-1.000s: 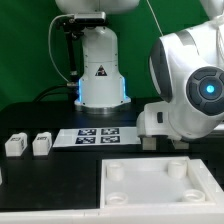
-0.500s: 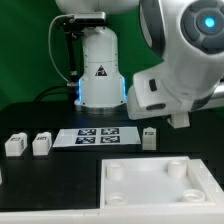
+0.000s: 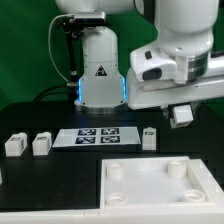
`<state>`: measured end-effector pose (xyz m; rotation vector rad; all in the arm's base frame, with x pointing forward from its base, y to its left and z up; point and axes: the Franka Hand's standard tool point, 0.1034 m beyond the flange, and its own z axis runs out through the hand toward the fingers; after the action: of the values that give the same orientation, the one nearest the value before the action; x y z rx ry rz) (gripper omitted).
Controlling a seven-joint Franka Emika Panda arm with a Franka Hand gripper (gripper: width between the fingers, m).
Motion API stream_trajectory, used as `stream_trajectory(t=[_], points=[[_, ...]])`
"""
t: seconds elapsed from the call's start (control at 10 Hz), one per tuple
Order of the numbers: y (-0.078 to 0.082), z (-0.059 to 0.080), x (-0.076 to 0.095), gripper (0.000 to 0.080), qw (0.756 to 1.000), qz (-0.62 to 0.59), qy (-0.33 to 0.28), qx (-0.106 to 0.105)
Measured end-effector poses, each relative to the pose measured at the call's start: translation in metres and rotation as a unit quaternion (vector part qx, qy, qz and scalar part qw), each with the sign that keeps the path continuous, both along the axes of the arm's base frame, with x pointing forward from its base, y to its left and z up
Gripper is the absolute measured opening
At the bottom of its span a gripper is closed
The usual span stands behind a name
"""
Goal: Assemble one leg
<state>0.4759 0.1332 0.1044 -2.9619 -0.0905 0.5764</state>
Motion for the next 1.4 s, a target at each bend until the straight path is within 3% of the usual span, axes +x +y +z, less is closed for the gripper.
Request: stream_trajectory(t=[0.1,0.3,0.4,0.6,0.7,0.8,0.9,1.0,1.1,1.2,1.3,1.4], points=[[-0.011,0.023,0.027,0.0288,0.999,0.003,-0.048,0.007],[-0.020,0.056,0.060,0.0288,0.990,0.000,-0.141,0.011],[-0.021,0.069,0.062,0.0288,0.981,-0.007,-0.193,0.009],[-0.024,0.061,0.059,0.0288,0.961,-0.015,-0.275,0.006],[-0.025,0.064,0.065,0.0288,0.937,-0.021,-0.348,0.007],[-0.025,0.062,0.064,0.0288,0.924,-0.021,-0.383,0.007],[-0.021,0.048,0.068,0.0288,0.900,-0.014,-0.435,0.010],[-0.021,0.043,0.088,0.0288,0.890,0.001,-0.455,0.009],[-0.018,0.059,0.117,0.0288,0.872,-0.003,-0.489,0.012],[-0.009,0.063,0.128,0.0288,0.867,-0.006,-0.498,0.017],[-0.002,0.061,0.128,0.0288,0.876,-0.004,-0.482,0.020],[-0.006,0.062,0.128,0.0288,0.874,-0.005,-0.486,0.018]])
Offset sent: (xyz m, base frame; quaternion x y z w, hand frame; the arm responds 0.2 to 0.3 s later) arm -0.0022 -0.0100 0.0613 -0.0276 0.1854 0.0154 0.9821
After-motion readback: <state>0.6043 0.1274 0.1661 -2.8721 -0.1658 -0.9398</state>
